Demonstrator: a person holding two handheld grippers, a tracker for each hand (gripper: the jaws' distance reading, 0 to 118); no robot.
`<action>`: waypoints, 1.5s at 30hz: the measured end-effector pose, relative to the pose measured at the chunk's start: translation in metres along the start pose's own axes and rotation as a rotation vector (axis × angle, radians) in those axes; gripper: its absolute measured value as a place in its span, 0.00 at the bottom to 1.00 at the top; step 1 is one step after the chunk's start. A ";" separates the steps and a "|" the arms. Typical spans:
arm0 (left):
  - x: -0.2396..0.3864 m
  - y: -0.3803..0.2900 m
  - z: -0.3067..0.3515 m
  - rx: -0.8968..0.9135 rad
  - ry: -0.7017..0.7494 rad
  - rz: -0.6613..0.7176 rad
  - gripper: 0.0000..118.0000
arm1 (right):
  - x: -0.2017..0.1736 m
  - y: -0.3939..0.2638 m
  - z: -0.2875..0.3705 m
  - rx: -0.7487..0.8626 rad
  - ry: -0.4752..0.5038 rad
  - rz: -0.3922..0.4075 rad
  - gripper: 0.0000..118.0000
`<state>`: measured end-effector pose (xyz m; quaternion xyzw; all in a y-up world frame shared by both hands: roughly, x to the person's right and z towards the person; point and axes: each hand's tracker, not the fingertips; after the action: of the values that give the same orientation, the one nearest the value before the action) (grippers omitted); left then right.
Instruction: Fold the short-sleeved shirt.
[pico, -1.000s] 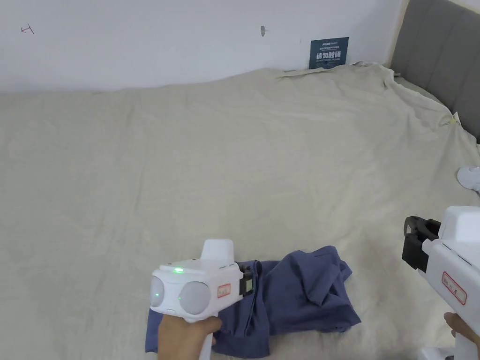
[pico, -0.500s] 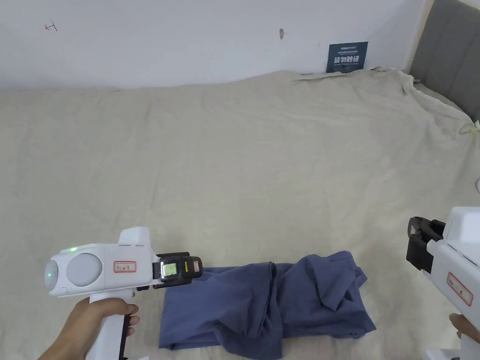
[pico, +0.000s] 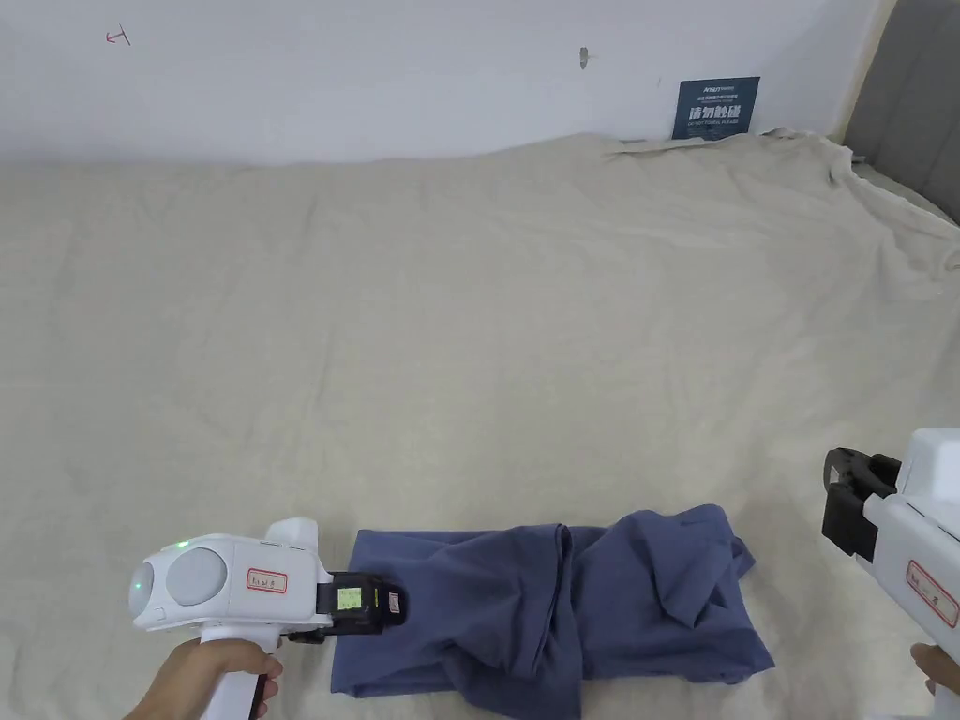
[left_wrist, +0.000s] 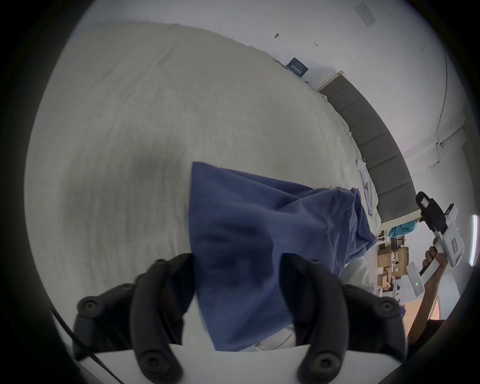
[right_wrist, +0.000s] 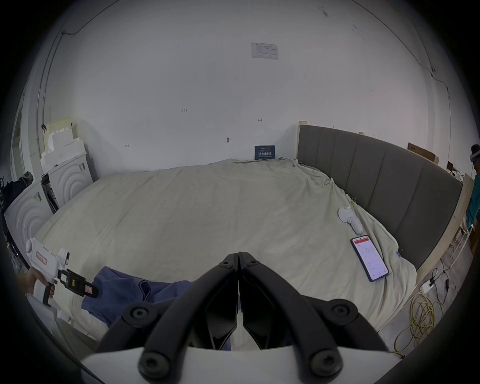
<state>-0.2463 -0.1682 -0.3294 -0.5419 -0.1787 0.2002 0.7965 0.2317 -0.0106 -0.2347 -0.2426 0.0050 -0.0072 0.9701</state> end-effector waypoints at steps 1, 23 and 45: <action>0.002 0.000 -0.002 0.004 0.008 -0.004 0.46 | 0.000 0.000 0.000 -0.001 -0.002 0.000 0.00; -0.023 -0.005 0.104 0.152 0.140 0.054 0.06 | 0.001 0.007 -0.001 0.018 0.014 0.001 0.00; 0.138 0.040 0.056 0.019 0.061 -0.194 0.06 | -0.003 0.006 0.003 0.033 0.038 -0.005 0.00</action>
<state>-0.1615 -0.0396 -0.3375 -0.5204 -0.2041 0.1075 0.8222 0.2292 -0.0034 -0.2351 -0.2263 0.0226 -0.0145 0.9737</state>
